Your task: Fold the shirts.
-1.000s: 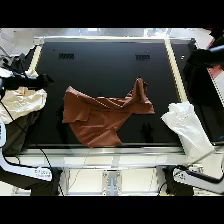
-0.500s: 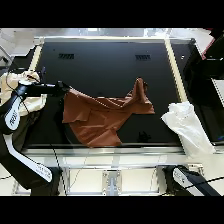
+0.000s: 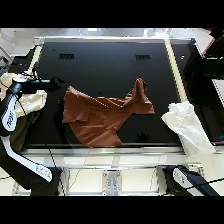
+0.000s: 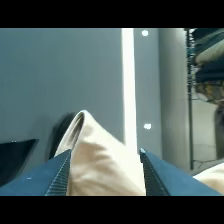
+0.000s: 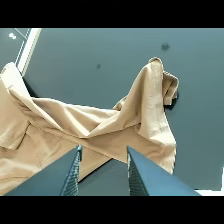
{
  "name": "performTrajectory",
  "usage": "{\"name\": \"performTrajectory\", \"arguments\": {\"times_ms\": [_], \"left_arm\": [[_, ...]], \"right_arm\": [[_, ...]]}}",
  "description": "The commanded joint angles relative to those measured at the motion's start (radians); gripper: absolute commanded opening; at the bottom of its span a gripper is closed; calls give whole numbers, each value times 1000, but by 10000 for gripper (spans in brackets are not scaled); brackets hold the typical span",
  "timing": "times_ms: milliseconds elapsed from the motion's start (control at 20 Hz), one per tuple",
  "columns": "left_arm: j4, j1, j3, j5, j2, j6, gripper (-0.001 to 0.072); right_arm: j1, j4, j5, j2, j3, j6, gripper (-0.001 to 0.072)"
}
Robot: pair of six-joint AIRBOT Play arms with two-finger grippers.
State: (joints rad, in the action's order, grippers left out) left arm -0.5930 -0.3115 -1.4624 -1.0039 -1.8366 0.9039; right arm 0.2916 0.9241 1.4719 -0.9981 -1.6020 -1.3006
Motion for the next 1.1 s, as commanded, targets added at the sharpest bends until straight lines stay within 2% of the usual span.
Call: {"name": "performTrajectory", "arguments": {"times_ms": [0,450,500,600,650,700,900,1000,1050], "left_arm": [[-128,0,-3,-68,-2,55,469],[-132,89,-4,-61,-66,61,466],[-132,95,-5,-61,-65,62,448],[-129,103,-5,-61,-65,61,222],[-124,103,-5,-62,-63,61,146],[-111,104,-5,-63,-58,60,18],[-106,103,-6,-63,-5,61,14],[-106,98,-6,-64,33,61,13],[-107,95,-6,-67,50,61,14]], "right_arm": [[0,-5,-6,1,0,0,339],[0,-11,-6,1,0,0,339],[0,-11,-6,1,0,0,339],[1,-11,-6,1,0,1,339],[1,-10,-6,1,0,2,338],[0,-9,-5,1,0,2,339],[0,14,63,2,17,4,317],[0,17,115,30,167,-2,309],[-2,2,77,59,307,-8,309]]}}
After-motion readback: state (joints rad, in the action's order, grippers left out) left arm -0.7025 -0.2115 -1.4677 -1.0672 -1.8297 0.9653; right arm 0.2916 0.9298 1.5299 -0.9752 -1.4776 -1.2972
